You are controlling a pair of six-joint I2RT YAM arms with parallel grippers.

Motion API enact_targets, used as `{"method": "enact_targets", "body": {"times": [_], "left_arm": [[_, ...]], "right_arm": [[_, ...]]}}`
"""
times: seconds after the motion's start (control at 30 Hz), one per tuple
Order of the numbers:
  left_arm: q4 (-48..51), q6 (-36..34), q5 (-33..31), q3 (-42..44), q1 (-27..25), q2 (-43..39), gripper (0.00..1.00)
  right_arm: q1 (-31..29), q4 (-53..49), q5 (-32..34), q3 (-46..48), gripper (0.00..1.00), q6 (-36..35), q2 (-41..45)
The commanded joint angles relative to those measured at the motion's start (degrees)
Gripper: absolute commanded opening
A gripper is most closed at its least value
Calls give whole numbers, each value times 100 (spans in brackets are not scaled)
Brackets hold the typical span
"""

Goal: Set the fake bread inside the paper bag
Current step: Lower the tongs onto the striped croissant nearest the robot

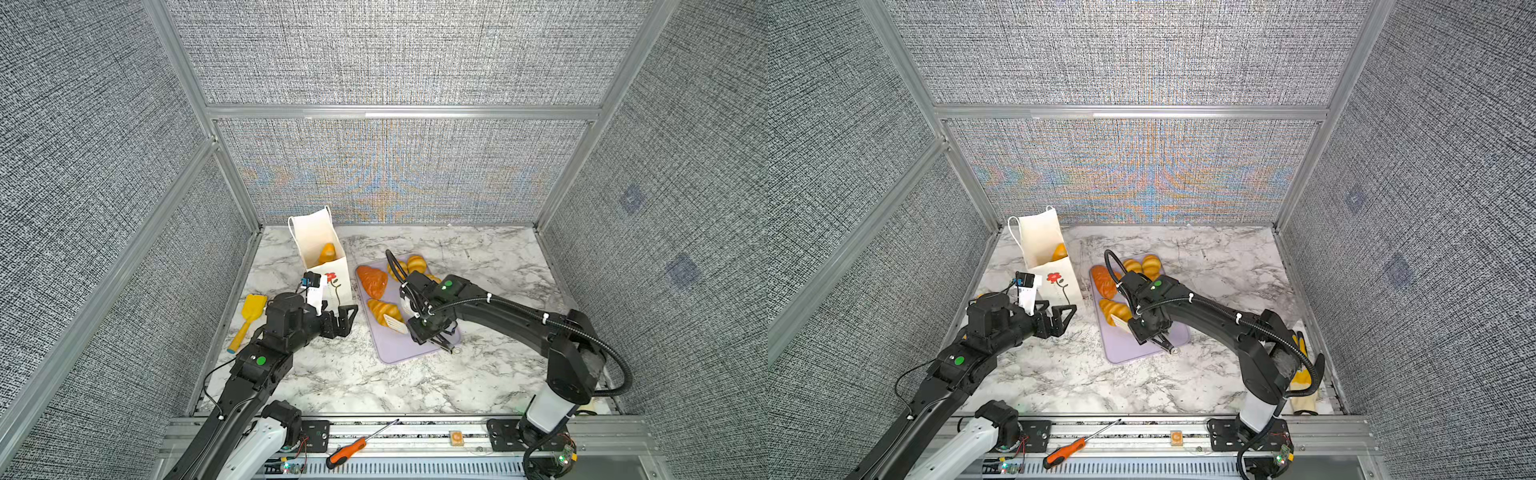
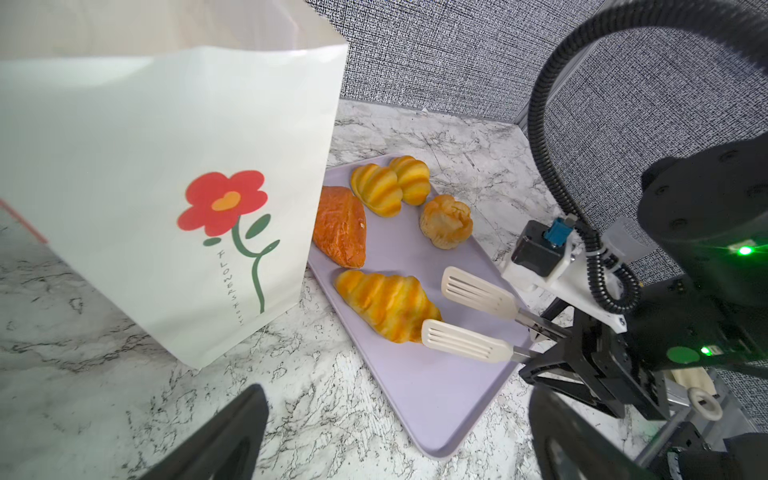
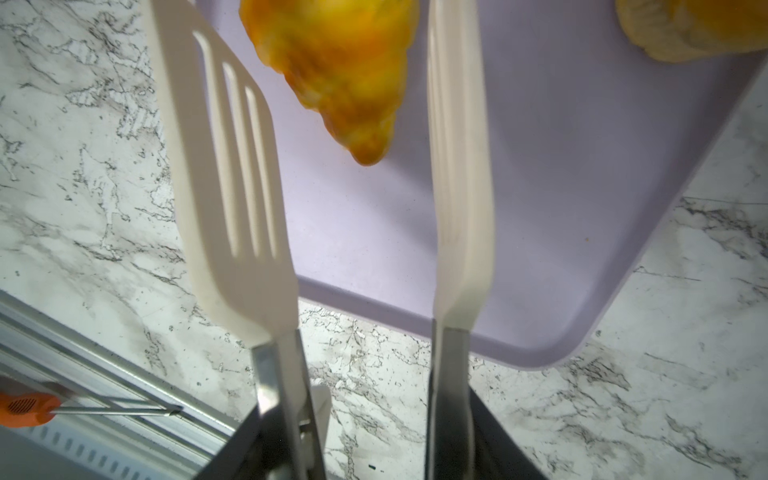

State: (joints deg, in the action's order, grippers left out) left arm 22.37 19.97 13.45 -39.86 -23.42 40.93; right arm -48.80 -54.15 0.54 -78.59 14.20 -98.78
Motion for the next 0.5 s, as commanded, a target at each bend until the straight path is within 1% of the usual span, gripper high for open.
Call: {"method": "enact_targets", "body": {"times": [0.0, 0.23, 0.47], "left_arm": [[-97, 12, -1, 4, 3, -31, 99], [-9, 20, -60, 31, 0, -145, 99], [54, 16, -105, 34, 0, -199, 99]], "right_arm": [[-6, 124, -221, -5, 57, 2, -86], [69, 80, -150, -147, 59, -128, -285], [151, 141, -276, -277, 60, -243, -544]]}}
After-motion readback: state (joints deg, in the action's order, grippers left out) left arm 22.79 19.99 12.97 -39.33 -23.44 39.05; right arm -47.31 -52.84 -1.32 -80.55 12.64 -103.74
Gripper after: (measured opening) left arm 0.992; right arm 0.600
